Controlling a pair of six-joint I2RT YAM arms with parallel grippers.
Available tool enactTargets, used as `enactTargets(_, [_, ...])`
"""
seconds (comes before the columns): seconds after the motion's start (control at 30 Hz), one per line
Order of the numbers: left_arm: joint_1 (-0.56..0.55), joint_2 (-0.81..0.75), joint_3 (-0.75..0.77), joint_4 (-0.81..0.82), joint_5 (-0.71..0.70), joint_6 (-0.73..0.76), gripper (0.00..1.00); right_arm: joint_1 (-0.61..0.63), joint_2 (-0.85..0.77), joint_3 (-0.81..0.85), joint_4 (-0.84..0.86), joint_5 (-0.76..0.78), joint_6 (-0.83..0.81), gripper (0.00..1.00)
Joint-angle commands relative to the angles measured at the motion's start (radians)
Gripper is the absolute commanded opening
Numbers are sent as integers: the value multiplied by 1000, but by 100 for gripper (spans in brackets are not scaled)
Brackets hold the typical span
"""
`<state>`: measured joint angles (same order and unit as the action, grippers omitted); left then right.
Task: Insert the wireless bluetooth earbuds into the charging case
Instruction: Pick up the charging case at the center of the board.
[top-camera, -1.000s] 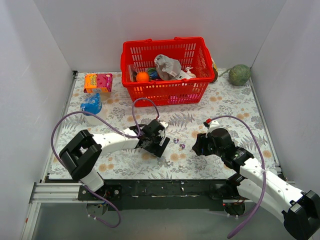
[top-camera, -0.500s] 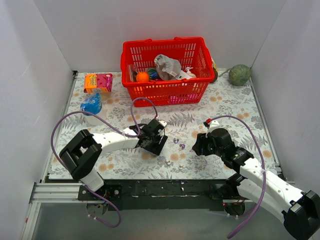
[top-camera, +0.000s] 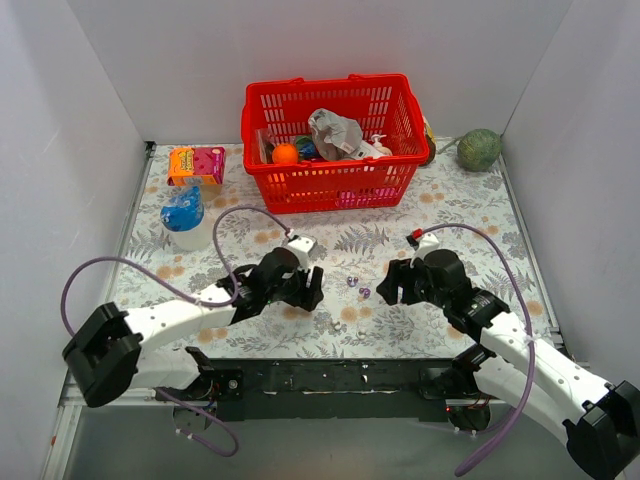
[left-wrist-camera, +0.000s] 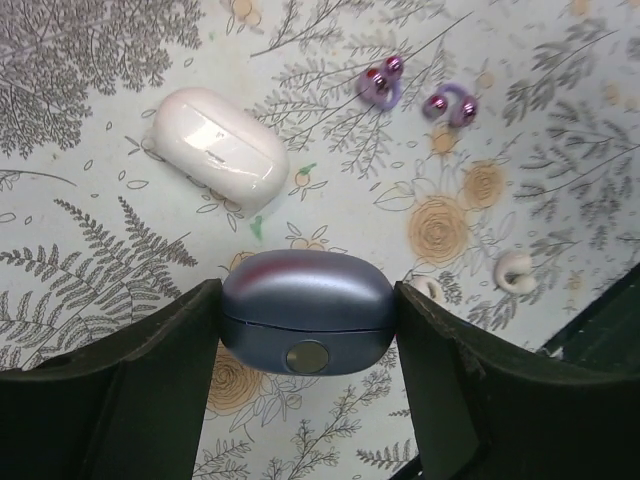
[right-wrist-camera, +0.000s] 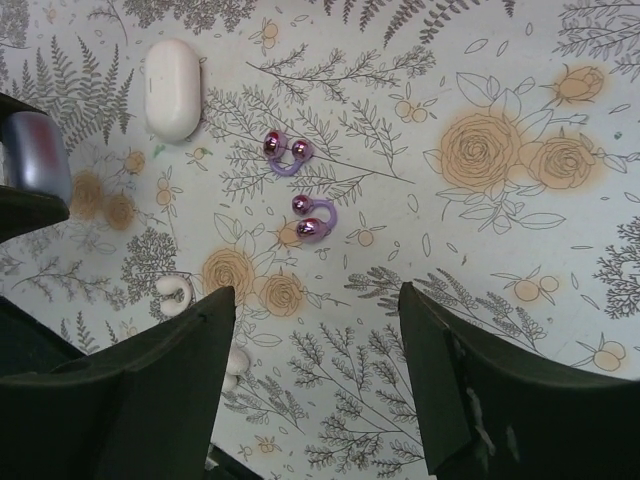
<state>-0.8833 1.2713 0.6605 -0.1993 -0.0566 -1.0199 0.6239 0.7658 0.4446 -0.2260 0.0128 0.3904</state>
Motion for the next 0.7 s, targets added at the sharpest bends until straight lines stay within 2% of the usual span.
enactTargets(0.0, [-13, -182, -128, 296, 24, 14, 0, 3, 17, 54, 82, -94, 48, 76])
enactTargets(0.13, [-40, -285, -257, 548, 55, 90, 0, 3, 38, 117, 85, -188, 59, 84])
enactTargets(0.2, [-95, -328, -323, 613, 26, 173, 0, 2, 58, 185, 59, -226, 44, 93])
enactTargets(0.3, [-178, -381, -421, 801, -25, 283, 0, 3, 102, 264, 10, -290, 31, 95])
enactTargets(0.37, [-200, -385, -446, 849, 14, 375, 0, 3, 142, 305, -31, -324, 19, 96])
enactTargets(0.47, [-217, -363, -435, 879, -2, 460, 0, 8, 216, 400, -122, -352, -19, 97])
enactTargets(0.5, [-224, -360, -430, 886, -15, 484, 0, 17, 248, 429, -150, -349, -31, 97])
enactTargets(0.67, [-247, -337, -441, 954, -74, 601, 0, 200, 317, 592, -265, -119, -74, 98])
